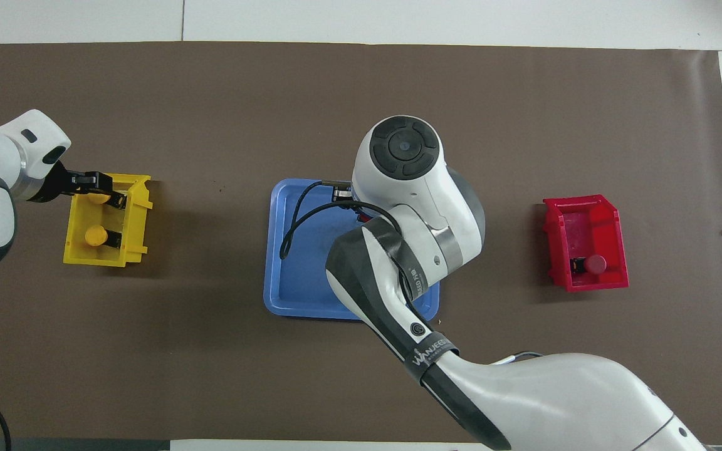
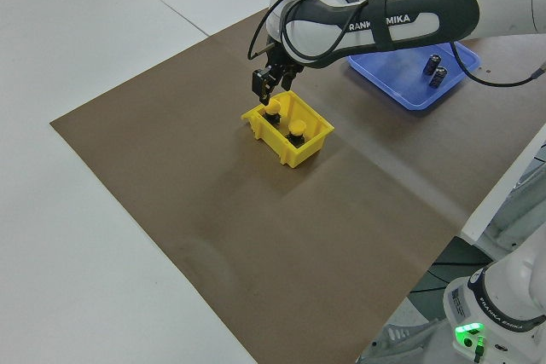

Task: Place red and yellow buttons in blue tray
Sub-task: 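Carry the red button into the blue tray while the left gripper reaches the yellow holder, then release the red button in the tray while the left gripper grasps a yellow button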

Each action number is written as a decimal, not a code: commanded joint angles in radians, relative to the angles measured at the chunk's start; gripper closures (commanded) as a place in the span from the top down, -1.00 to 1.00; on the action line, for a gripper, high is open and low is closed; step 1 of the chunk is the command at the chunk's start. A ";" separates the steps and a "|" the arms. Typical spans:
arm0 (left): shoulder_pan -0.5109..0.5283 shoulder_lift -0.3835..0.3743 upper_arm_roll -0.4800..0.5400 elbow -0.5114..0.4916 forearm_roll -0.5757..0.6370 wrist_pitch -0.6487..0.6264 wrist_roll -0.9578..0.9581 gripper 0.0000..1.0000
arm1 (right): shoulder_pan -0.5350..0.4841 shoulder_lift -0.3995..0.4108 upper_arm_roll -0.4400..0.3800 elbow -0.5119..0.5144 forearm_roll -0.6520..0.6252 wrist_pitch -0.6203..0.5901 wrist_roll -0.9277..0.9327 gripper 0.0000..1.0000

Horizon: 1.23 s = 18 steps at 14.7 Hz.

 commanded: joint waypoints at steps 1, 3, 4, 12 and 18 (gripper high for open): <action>0.007 0.002 -0.004 -0.043 0.008 0.053 0.011 0.41 | 0.001 -0.022 -0.005 -0.054 -0.005 0.033 0.012 -0.30; 0.007 0.005 -0.004 -0.067 0.008 0.070 0.013 0.41 | 0.016 -0.016 -0.005 -0.086 -0.005 0.082 0.013 -0.27; 0.007 0.007 -0.004 -0.082 0.008 0.097 0.013 0.41 | 0.028 -0.015 -0.005 -0.106 -0.007 0.106 0.015 -0.26; 0.009 0.010 -0.002 -0.058 0.008 0.108 0.001 -0.93 | -0.040 -0.056 -0.020 0.013 -0.050 0.009 -0.002 0.62; -0.051 0.047 -0.004 0.259 0.029 -0.278 -0.005 -0.92 | -0.382 -0.388 -0.019 -0.224 -0.038 -0.179 -0.547 0.67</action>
